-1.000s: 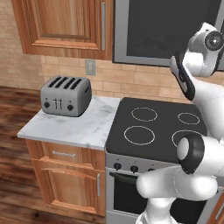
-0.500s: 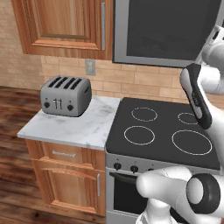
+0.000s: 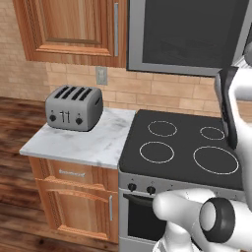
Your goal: Place the tupperware containing the fish and carrot meal in the microwave. Close the microwave door and press the start button to reheat the meal.
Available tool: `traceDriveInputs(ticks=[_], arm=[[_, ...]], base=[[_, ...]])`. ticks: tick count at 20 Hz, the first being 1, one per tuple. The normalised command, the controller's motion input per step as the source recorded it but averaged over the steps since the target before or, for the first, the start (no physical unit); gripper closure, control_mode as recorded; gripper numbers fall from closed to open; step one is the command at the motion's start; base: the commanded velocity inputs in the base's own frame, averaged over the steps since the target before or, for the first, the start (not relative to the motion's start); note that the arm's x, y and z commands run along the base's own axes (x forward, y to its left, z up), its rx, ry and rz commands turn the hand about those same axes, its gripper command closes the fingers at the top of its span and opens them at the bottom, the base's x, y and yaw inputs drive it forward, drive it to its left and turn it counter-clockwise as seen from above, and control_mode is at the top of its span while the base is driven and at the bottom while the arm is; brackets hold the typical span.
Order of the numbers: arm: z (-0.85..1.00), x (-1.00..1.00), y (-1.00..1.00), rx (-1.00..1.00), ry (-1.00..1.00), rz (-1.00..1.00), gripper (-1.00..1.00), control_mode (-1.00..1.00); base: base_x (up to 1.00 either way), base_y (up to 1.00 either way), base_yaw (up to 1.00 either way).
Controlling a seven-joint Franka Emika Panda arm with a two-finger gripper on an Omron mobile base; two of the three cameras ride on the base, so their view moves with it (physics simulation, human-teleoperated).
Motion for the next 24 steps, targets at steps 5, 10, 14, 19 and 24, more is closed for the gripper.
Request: traceDriveInputs(ticks=[5, 10, 14, 19, 24], arm=[[0.06, -0.56, -0.6, 0.62, -0.02, -0.23, -1.0, -1.0], [-0.24, -0.38, -0.82, 0.79, -0.24, 0.0, -1.0, -1.0], [-0.26, -0.33, -0.64, 0.78, -0.32, 0.0, -1.0, -1.0], [-0.31, -0.25, -0.2, 0.41, -0.26, 0.0, -1.0, -1.0], [-0.24, 0.0, 0.0, 0.15, -0.07, 0.0, 1.0, -1.0]], base=[[0.0, 0.0, 0.0], [0.0, 0.0, 0.0], [0.0, 0.0, 0.0], [0.0, 0.0, 0.0], [0.0, 0.0, 0.0]])
